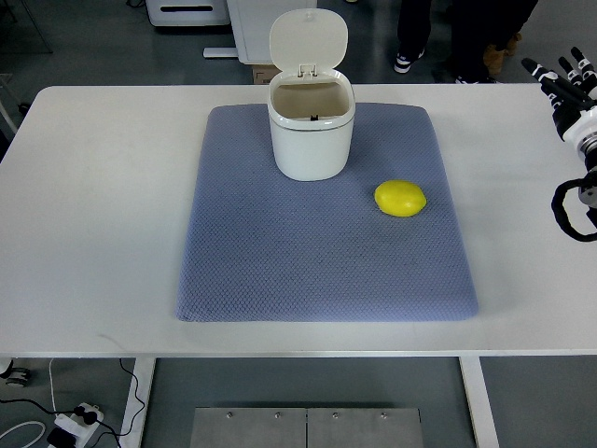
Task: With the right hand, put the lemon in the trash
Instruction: 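Raise the right hand from rest and open its fingers, then reach the right hand toward the yellow lemon on the mat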
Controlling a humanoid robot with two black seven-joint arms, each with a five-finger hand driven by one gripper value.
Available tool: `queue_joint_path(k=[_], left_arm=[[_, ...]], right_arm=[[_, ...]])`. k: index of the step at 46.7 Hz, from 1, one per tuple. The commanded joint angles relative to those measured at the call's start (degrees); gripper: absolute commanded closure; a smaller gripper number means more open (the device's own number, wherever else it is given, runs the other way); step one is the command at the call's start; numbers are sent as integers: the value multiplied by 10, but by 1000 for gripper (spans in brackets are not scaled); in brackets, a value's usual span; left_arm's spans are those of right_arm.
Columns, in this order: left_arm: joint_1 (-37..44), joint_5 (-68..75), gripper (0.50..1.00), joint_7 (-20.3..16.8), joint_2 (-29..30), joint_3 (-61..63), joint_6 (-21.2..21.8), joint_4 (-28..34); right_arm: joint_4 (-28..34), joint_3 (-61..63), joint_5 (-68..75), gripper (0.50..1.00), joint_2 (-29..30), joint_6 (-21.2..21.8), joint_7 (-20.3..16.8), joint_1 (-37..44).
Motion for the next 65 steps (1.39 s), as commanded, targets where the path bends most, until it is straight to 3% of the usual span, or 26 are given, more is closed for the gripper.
queue_joint_path(k=[1,22,37,49,59,65], left_arm=[[0,0,500,0,0,0,0,0],[1,0,500,0,0,0,0,0],[0,0,500,0,0,0,0,0],[0,0,500,0,0,0,0,0],[1,0,500,0,0,0,0,0],[1,0,500,0,0,0,0,0]], right_arm=[[-1,-5,-2,500,-7,-1,1,-1],[25,-106,-63,500,-45,0,-41,22],[195,-128,-187,500,-130,1,-91,15],[328,-227,-305,500,-209,1,-94,26],[413,-362,-332,500,-229,1,-92,120],[423,-446,-333,500,-219,-2,-94,195]])
